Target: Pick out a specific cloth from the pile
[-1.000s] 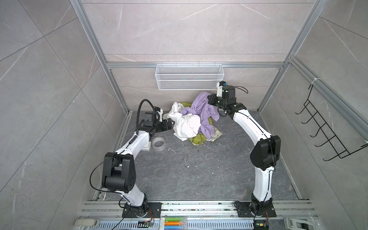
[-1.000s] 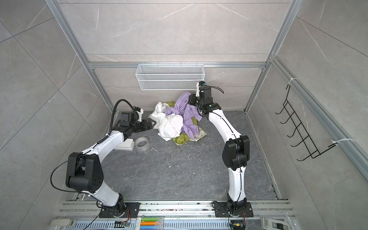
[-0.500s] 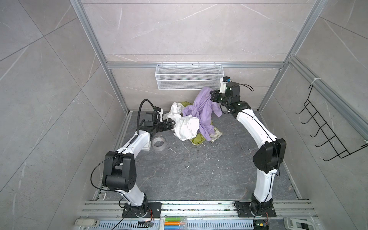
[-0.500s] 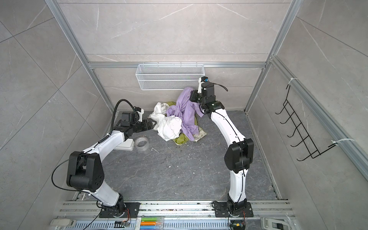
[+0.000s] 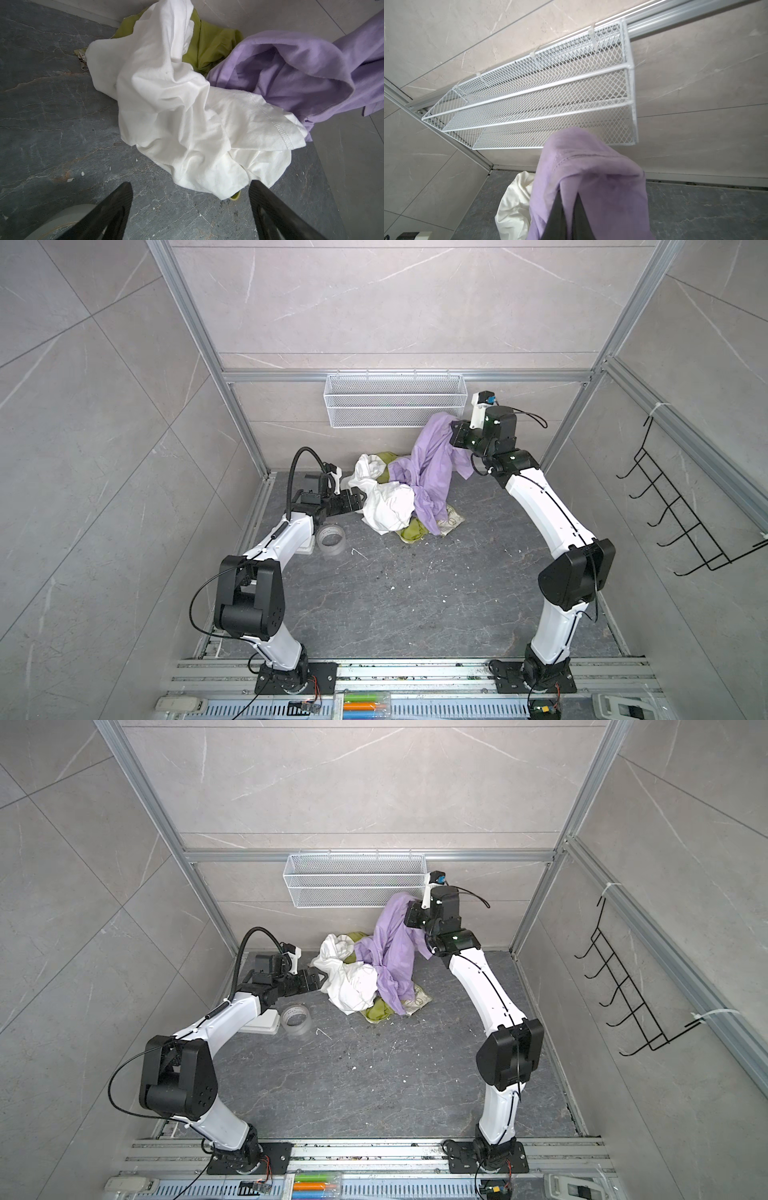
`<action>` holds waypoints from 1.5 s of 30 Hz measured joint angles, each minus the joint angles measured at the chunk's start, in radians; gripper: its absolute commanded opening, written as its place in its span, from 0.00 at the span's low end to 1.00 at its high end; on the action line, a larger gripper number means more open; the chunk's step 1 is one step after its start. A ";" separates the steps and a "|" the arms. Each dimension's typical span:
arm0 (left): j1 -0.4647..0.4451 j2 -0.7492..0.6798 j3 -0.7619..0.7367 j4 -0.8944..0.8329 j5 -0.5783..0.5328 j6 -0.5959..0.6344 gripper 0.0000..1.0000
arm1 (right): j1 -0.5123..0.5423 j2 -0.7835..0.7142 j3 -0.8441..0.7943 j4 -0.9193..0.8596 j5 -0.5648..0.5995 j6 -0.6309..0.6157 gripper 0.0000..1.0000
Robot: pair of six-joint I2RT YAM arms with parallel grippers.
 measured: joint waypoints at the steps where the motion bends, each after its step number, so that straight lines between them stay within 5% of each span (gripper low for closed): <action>1: -0.001 0.000 0.000 0.000 0.000 0.000 0.90 | -0.005 -0.004 -0.002 0.000 0.002 0.000 0.00; 45: -0.051 0.000 -0.013 0.002 -0.001 0.012 0.91 | -0.021 -0.230 -0.055 -0.001 -0.045 -0.023 0.00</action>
